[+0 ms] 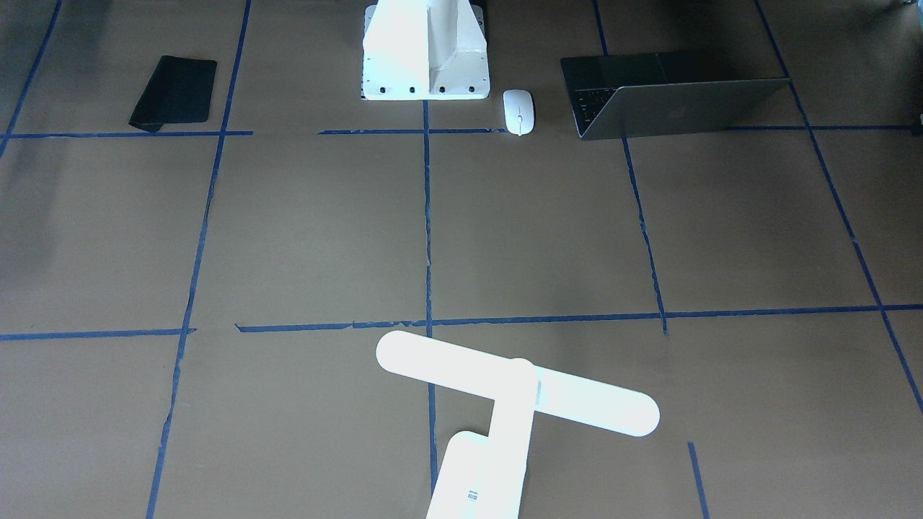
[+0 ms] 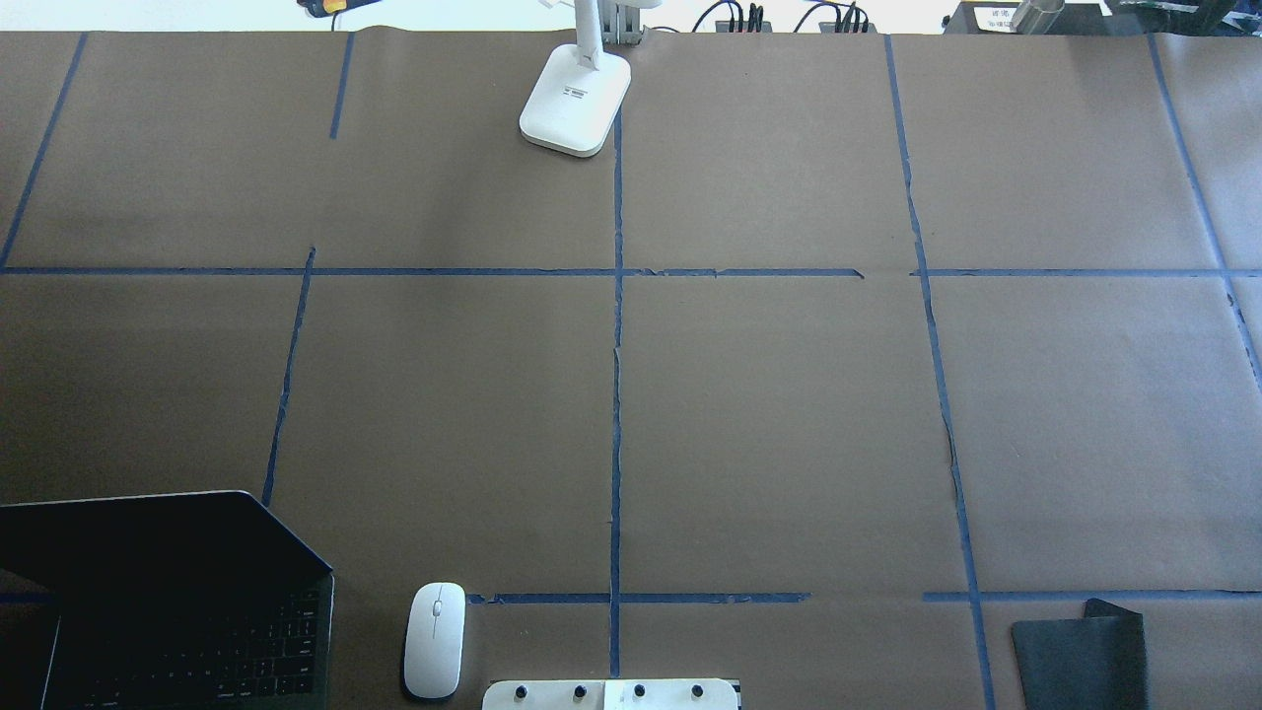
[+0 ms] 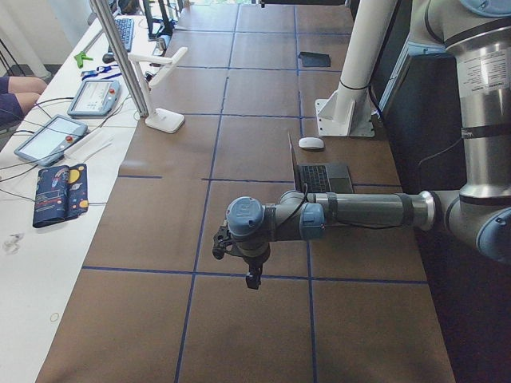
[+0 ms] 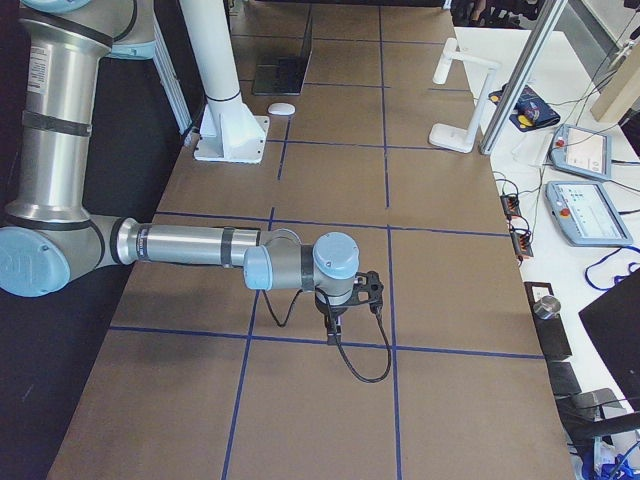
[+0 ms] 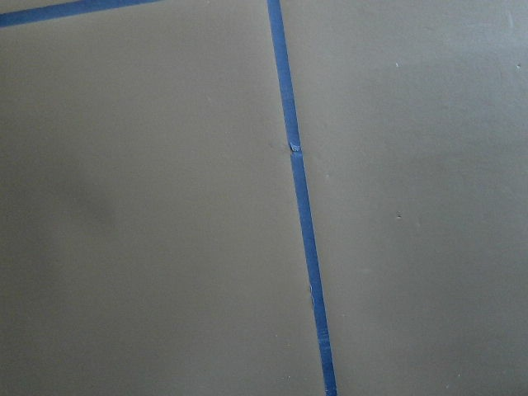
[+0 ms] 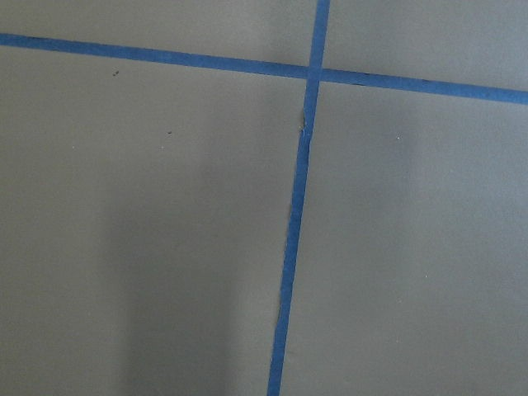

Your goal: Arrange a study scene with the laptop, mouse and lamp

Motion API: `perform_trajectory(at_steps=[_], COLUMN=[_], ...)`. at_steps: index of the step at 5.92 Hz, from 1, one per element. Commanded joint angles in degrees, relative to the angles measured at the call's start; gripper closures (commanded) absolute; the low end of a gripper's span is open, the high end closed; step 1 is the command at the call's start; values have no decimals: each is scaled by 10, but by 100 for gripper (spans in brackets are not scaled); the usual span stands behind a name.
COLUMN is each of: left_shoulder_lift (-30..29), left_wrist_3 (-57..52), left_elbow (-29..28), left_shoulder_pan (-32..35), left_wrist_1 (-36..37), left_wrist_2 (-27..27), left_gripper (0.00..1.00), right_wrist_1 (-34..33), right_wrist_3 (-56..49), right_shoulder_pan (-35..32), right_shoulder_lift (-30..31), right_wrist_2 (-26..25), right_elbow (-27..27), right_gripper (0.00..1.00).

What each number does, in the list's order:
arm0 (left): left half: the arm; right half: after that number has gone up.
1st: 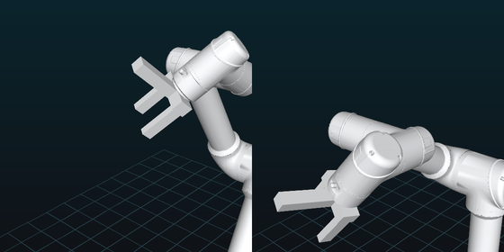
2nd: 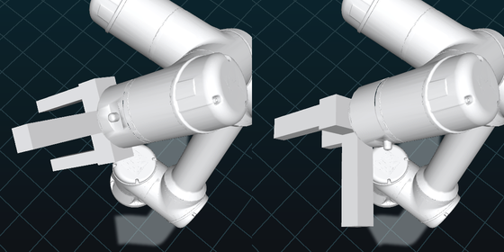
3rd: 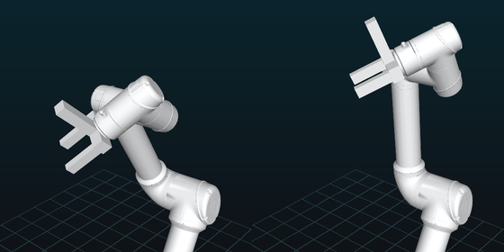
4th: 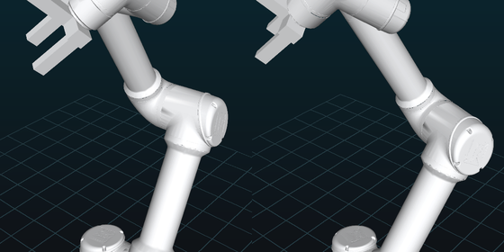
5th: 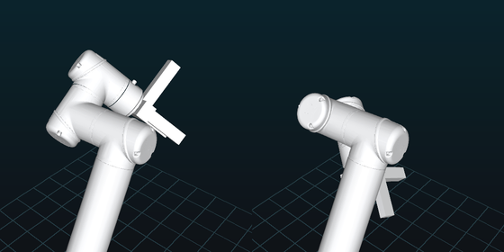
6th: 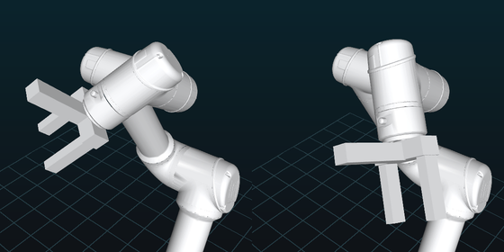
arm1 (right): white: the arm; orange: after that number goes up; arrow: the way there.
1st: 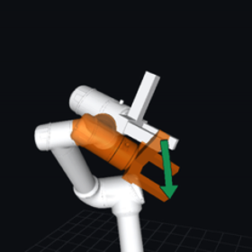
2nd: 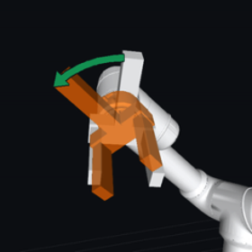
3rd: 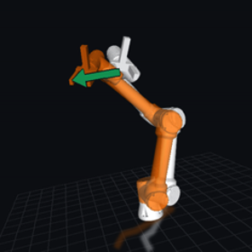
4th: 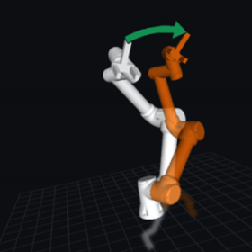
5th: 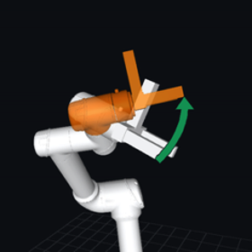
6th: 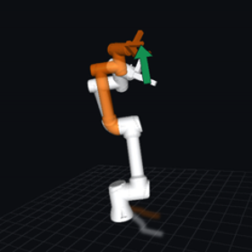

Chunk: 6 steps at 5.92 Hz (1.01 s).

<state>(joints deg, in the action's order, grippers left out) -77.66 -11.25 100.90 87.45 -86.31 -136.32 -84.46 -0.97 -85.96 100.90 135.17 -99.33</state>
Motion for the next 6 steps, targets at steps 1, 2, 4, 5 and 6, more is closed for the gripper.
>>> perform_trajectory(at_steps=[1, 2, 4, 5, 6], left_shoulder_lift=[-2, 0, -34, -71, -91], left_wrist_3=[0, 0, 4, 3, 1], left_elbow=[6, 8, 6, 9, 26], left_shoulder_pan=[0, 0, -1, -1, -3], left_wrist_1=[0, 0, -14, -24, -56], left_wrist_2=[0, 1, -2, -6, -7], left_gripper=[0, 0, 0, 0, 0], right_wrist_1=[0, 0, 2, 2, 2], right_wrist_3=[1, 1, 2, 2, 2], right_shoulder_pan=[0, 0, 0, 0, 0], right_shoulder_lift=[0, 0, 0, 0, 0], right_wrist_2=[0, 0, 0, 5, 6], right_elbow=[0, 0, -2, -3, -4], right_gripper=[0, 0, 0, 0, 0])
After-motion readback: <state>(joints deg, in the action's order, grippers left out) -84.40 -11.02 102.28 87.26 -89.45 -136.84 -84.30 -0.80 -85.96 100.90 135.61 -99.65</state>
